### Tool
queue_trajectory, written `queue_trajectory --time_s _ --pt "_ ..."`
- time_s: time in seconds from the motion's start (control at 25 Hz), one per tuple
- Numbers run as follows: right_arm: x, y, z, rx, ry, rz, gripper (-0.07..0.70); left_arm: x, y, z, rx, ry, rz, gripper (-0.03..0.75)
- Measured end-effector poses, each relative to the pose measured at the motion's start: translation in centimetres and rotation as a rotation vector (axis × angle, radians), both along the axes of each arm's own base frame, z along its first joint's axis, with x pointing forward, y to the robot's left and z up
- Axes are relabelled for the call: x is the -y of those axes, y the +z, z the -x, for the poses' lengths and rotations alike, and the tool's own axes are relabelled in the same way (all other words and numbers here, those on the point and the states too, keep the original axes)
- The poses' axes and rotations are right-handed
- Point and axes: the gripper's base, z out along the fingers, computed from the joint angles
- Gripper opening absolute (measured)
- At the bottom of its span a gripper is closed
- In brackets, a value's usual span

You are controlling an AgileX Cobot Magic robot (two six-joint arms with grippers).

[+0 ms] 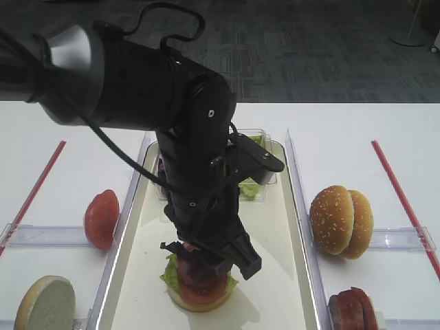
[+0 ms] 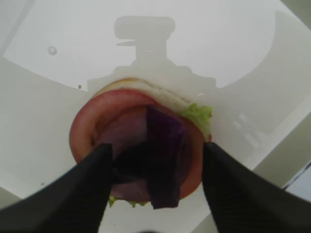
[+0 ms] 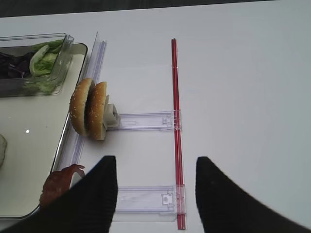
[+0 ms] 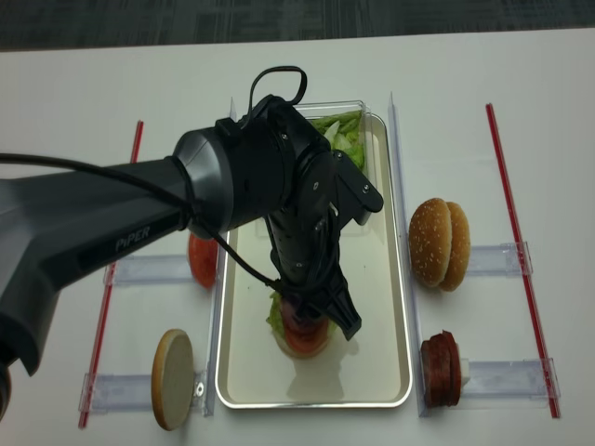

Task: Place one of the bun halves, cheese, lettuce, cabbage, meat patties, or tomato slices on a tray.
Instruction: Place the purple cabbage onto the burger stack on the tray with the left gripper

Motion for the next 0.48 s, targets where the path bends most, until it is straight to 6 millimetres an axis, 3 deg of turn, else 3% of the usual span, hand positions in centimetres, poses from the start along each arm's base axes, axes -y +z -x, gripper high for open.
queue_trajectory --time_s 0.16,0.48 --pt "0.0 0.0 0.0 0.0 0.0 0.0 0.4 -0.23 0.0 -0.25 0.028 0.0 -0.025 0.459" --pt "0.0 0.0 0.0 0.0 0.0 0.0 0.4 -0.5 0.02 -0.19 0.018 0.018 -0.055 0.476"
